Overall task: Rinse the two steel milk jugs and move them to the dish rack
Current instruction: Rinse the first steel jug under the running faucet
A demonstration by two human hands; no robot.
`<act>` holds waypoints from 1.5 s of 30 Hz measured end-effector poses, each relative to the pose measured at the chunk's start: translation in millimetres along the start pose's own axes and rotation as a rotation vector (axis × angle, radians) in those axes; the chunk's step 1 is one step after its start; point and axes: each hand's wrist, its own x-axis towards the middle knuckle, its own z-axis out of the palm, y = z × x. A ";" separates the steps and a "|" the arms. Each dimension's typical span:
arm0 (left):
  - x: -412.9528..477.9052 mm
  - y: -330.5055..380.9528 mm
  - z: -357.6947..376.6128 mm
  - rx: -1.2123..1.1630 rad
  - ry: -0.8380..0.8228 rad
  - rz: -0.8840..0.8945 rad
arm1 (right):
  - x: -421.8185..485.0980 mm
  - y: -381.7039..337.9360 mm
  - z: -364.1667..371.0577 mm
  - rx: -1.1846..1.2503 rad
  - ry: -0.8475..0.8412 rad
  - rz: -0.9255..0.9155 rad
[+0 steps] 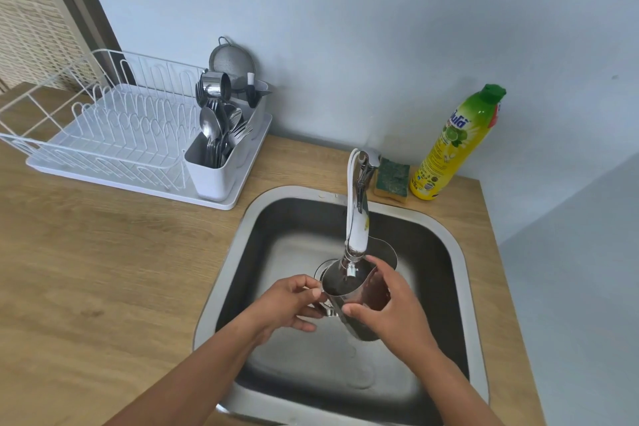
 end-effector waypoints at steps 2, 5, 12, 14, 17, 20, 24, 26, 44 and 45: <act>-0.9 0.4 -0.5 -0.010 0.024 0.032 | 0.1 0.0 1.3 -0.008 0.014 -0.024; -0.4 -0.6 -2.0 -0.017 0.068 0.082 | 2.3 0.3 3.2 0.004 0.001 -0.035; -4.8 2.6 -9.6 0.049 0.147 0.132 | 13.2 4.0 10.3 0.095 -0.024 -0.030; -8.7 6.2 -12.2 0.074 0.145 0.165 | 16.9 6.5 14.9 0.115 -0.022 -0.015; -13.7 10.4 -13.7 0.130 0.177 0.222 | 22.5 8.6 23.0 0.163 -0.033 0.016; -15.4 10.5 -16.8 0.218 0.256 0.262 | 28.1 8.2 30.5 0.190 -0.044 0.037; -16.8 9.9 -25.9 0.441 0.336 0.346 | 33.2 10.9 41.9 0.258 -0.096 0.085; -19.4 11.9 -30.2 0.555 0.360 0.351 | 34.4 12.2 46.5 0.286 -0.132 0.099; -37.3 17.5 -25.9 0.458 0.229 0.002 | 4.0 10.8 35.6 0.190 -0.192 0.247; -36.0 15.3 -24.3 0.409 0.193 -0.012 | 2.0 9.6 31.7 0.158 -0.178 0.247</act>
